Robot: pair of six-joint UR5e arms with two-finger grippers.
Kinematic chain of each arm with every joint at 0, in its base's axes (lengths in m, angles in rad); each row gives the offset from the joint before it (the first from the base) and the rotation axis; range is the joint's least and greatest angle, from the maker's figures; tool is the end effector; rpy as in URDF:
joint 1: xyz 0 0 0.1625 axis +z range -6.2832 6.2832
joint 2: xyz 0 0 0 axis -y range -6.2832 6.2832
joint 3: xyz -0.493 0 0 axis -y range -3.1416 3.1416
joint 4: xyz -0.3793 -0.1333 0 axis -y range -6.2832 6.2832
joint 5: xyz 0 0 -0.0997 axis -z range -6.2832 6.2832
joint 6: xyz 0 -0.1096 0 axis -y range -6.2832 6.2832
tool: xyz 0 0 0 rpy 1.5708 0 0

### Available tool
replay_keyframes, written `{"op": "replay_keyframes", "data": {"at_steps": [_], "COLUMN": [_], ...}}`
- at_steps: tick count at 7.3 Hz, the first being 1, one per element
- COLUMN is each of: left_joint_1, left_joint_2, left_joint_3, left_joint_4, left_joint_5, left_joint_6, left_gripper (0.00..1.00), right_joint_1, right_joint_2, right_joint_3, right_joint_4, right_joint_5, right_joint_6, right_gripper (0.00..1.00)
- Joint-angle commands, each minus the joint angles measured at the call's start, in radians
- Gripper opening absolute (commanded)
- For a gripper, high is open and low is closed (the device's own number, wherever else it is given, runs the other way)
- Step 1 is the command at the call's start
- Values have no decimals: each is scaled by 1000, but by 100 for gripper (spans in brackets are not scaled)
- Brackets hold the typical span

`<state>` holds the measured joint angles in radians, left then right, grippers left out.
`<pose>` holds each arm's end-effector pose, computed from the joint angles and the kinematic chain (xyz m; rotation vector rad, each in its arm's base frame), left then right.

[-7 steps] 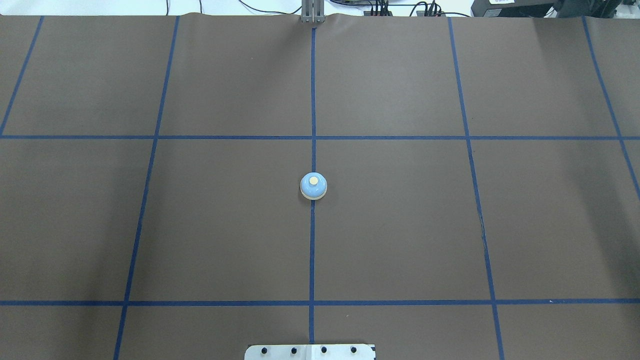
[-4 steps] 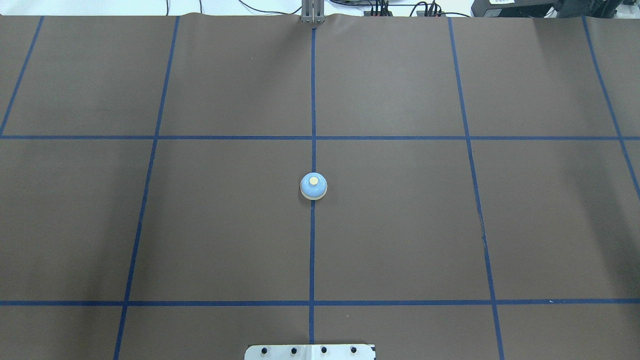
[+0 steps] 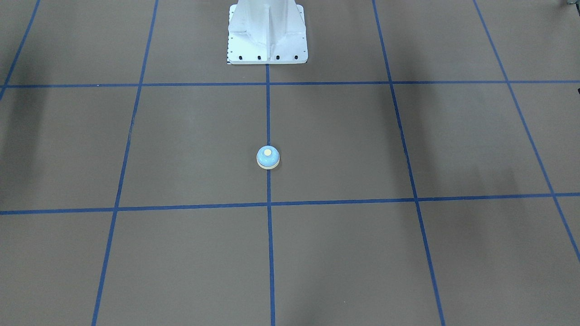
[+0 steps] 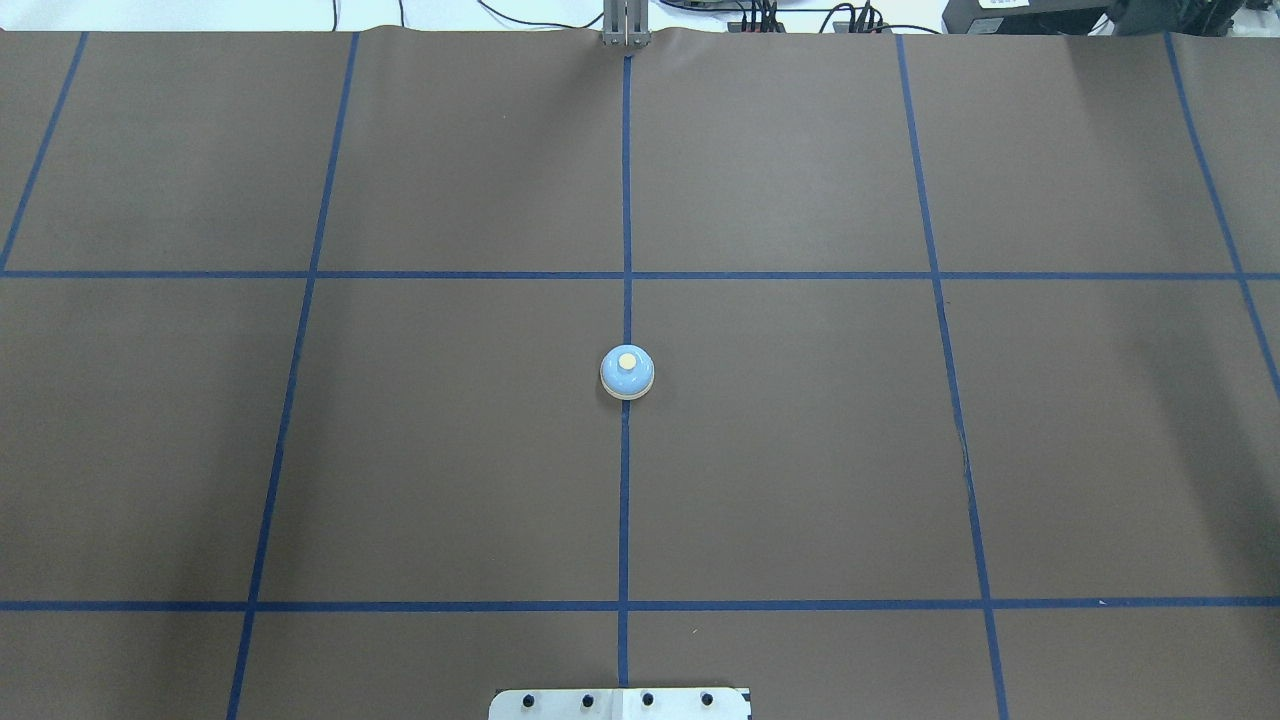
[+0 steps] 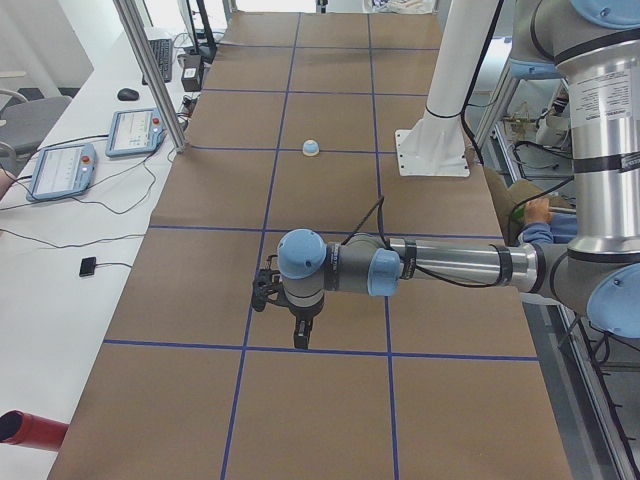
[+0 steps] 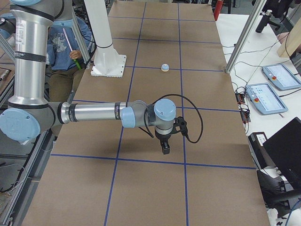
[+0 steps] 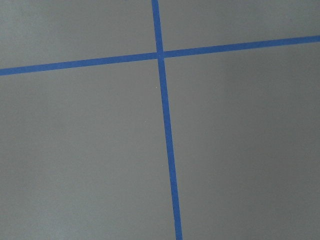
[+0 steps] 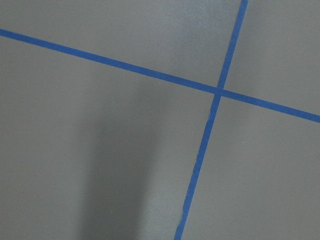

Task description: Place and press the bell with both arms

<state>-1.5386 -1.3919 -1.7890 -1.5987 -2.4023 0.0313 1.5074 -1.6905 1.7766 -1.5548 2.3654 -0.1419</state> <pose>-0.0395 -0.3972 0.6997 0.0629 0.8315 0.0877 0.0280 -0.4287 0.6856 0.1281 -0.7914 -0.2348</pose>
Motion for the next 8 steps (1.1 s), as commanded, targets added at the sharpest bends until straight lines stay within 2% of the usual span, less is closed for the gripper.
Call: {"op": "replay_keyframes", "data": {"at_steps": [1, 8], "left_joint_1": [0, -3], "left_joint_2": [4, 5], "left_joint_3": [-1, -53], "left_joint_4": [-6, -6], "left_joint_5": [-5, 2], "left_joint_6": [-1, -1], "left_gripper": [100, 100], "right_joint_1": [11, 11], "right_joint_2": [11, 15], "right_joint_3": [7, 11], "right_joint_4": [-11, -8], "right_joint_5": [-2, -18], "right_joint_6": [-7, -2], "right_gripper": [100, 100]}}
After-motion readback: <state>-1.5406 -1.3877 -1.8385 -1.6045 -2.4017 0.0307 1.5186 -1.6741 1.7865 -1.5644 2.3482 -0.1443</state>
